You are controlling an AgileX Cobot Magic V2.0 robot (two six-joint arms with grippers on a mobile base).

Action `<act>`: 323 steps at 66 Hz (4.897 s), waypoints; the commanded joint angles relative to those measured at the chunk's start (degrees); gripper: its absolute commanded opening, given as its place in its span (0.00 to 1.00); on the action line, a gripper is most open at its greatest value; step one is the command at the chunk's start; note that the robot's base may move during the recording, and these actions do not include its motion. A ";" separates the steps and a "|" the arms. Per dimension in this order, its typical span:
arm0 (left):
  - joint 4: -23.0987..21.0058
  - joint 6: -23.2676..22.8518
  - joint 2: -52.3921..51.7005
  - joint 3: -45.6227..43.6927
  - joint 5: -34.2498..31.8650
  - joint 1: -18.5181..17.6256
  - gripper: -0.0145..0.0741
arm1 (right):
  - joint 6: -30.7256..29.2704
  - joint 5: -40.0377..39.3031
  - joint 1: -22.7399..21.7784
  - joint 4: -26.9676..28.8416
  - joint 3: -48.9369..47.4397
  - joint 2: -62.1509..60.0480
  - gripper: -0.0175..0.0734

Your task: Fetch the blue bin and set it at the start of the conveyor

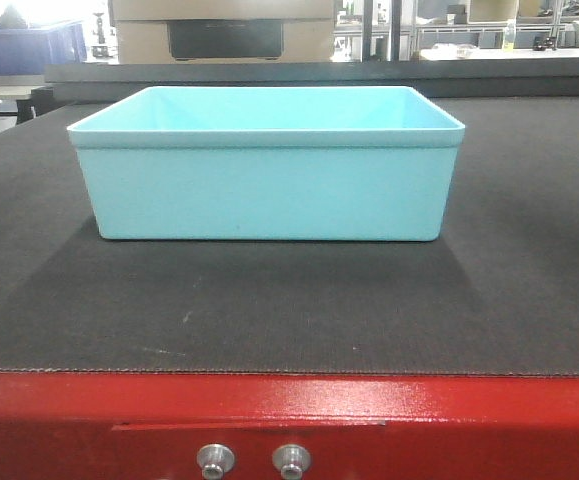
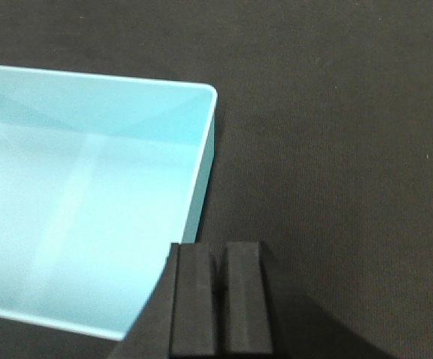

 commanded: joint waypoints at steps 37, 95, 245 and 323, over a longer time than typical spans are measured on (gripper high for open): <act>-0.03 -2.66 -39.91 41.16 -27.39 10.41 0.04 | -0.34 -37.62 -0.35 -6.36 42.19 -31.53 0.01; 0.10 -2.66 -46.37 44.44 -27.26 10.41 0.04 | -0.34 -40.64 -0.35 -7.98 45.72 -38.69 0.01; -15.52 12.43 -74.53 75.31 -46.39 19.46 0.04 | -2.57 -38.44 -1.17 -6.78 45.72 -42.67 0.01; -15.52 12.43 -74.53 75.31 -46.39 19.46 0.04 | -4.63 -34.14 -14.77 -2.49 74.17 -76.10 0.01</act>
